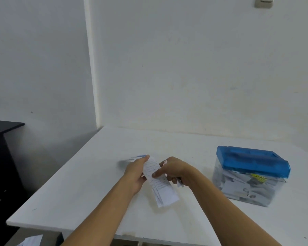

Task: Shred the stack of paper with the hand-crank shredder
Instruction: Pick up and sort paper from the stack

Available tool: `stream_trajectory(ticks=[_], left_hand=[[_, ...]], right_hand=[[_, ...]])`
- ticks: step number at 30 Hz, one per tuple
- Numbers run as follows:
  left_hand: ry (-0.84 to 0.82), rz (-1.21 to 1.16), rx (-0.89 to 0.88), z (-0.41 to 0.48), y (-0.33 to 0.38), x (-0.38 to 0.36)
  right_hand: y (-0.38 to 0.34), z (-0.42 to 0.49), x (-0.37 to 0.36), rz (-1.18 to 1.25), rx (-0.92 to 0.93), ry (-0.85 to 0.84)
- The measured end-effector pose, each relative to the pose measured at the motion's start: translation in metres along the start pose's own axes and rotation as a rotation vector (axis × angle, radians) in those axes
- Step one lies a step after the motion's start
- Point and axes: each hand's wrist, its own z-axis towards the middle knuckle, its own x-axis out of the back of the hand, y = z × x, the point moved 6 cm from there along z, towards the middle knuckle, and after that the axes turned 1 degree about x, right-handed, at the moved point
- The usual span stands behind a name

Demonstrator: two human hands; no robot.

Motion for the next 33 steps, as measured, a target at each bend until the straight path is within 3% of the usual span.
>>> stream_trajectory(ticks=[8, 13, 17, 22, 26, 29, 33], left_hand=[[-0.237, 0.126, 0.084, -0.008, -0.006, -0.021], [-0.143, 0.379, -0.112, -0.003, 0.001, -0.028], [-0.197, -0.117, -0.043, -0.001, 0.0, -0.035], [-0.277, -0.395, -0.054, -0.004, 0.001, -0.039], [-0.348, -0.521, -0.01, -0.005, -0.001, -0.045], [-0.29, -0.554, 0.077, -0.003, -0.005, -0.053], [-0.198, -0.459, 0.042, 0.001, -0.005, -0.06]], right_hand=[[0.007, -0.002, -0.024, 0.03, 0.046, -0.218], [0.012, -0.012, -0.015, 0.172, 0.096, -0.181], [0.023, -0.022, -0.002, 0.271, 0.124, -0.082], [0.022, -0.032, 0.001, 0.209, 0.264, -0.04], [0.024, -0.041, 0.006, 0.292, 0.258, -0.098], [0.031, -0.046, 0.002, 0.166, 0.202, -0.149], [0.037, -0.051, 0.003, 0.171, 0.159, -0.15]])
